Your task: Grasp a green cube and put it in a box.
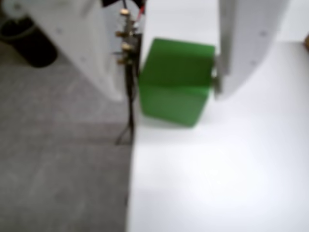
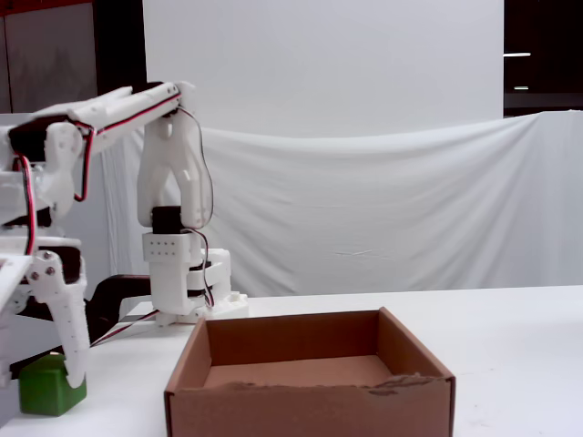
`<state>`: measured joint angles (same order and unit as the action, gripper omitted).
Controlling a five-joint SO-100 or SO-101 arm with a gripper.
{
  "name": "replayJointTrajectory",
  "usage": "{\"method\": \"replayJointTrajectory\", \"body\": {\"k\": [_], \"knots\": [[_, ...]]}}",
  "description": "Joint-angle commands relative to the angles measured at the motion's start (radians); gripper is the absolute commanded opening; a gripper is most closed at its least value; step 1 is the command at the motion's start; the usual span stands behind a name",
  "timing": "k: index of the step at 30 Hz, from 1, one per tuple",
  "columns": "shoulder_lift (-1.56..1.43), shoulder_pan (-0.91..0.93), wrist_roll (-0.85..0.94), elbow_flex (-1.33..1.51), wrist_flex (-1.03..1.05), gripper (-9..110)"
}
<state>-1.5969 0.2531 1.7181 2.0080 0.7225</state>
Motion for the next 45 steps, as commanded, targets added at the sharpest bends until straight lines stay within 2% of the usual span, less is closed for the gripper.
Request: {"method": "replayJointTrajectory", "body": {"k": [1, 45], "knots": [[-0.061, -0.003, 0.021, -0.005, 0.000, 24], [-0.095, -0.002, 0.121, 0.064, -0.006, 21]]}}
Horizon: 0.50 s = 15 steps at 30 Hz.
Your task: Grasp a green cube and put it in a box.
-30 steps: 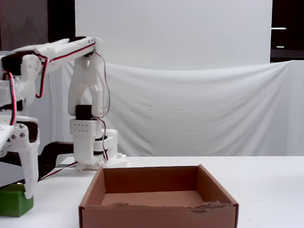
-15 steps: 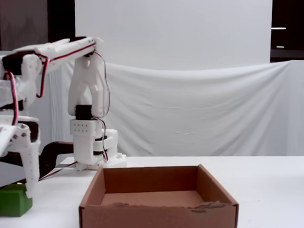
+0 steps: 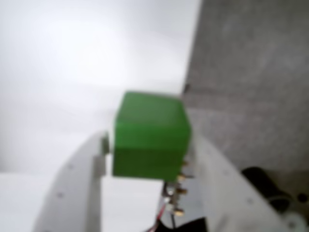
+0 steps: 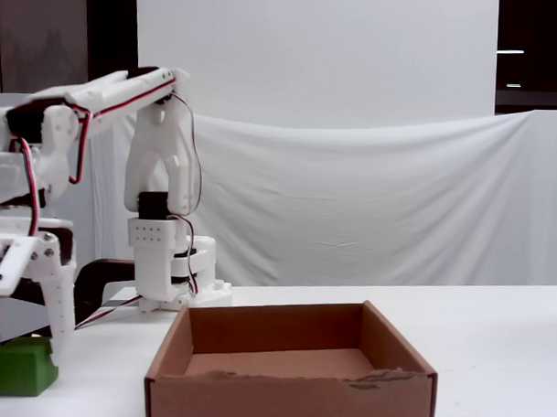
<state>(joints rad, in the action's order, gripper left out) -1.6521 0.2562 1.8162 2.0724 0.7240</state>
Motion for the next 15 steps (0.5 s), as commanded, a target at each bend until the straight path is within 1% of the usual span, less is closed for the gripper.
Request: {"method": "replayJointTrajectory", "body": {"k": [1, 9, 15], "knots": [[-0.040, -0.005, 0.023, 0.002, -0.009, 21], [-0.057, -0.014, 0.026, 0.017, -0.012, 16], [-0.106, -0.038, 0.014, -0.005, 0.051, 15]]}}
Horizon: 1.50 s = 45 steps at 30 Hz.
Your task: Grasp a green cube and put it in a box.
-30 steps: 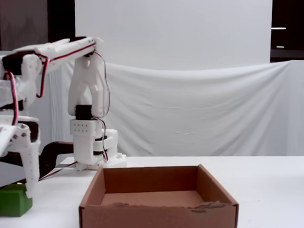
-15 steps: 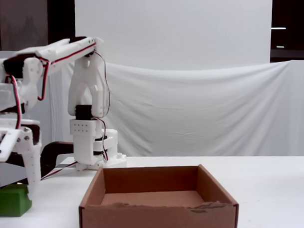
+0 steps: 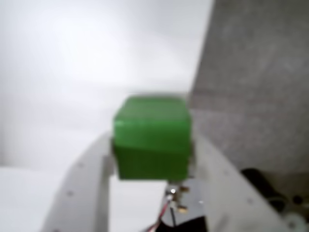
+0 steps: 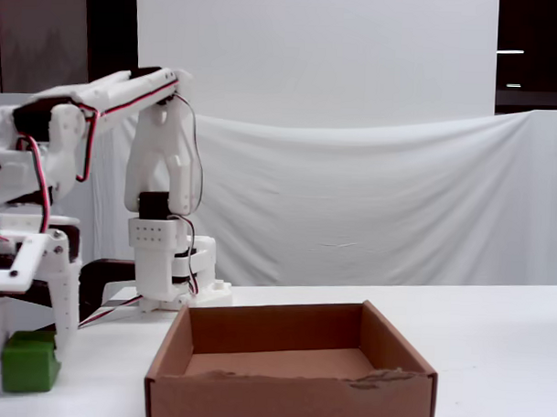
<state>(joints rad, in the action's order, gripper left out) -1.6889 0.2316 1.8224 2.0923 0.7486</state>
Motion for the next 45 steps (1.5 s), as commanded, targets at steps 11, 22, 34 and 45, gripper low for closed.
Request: {"method": "replayJointTrajectory", "body": {"k": [11, 22, 34, 45], "knots": [[-0.253, -0.112, -0.020, -0.137, 0.275, 14], [-0.407, -0.403, -0.133, -0.137, 0.353, 14], [-0.419, -0.621, -0.147, -0.087, 0.388, 14], [-0.310, -0.672, -0.147, 0.005, 0.202, 14]]}}
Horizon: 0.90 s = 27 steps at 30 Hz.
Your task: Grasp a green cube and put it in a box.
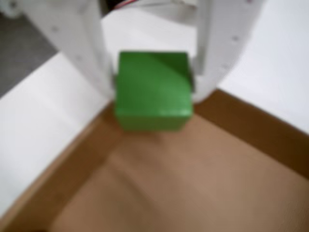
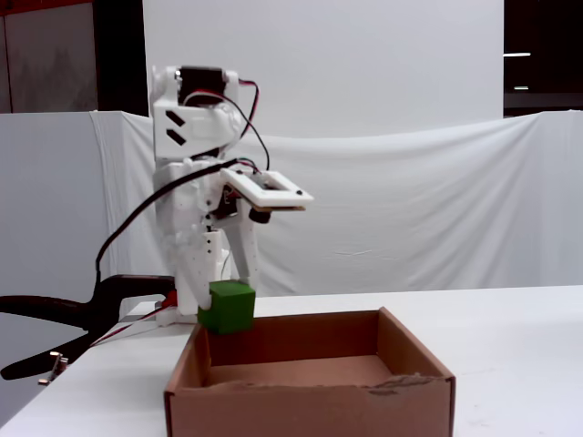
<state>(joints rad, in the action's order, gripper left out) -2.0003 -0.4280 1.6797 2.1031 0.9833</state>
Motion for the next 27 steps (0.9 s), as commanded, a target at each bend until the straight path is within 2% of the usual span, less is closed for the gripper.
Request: {"method": "replayJointTrajectory", "body": {"k": [1, 27], "knots": [[0.012, -0.015, -0.005, -0.005, -0.044, 14], [0.172, -0.087, -0.041, 0.015, -0.176, 15]]}}
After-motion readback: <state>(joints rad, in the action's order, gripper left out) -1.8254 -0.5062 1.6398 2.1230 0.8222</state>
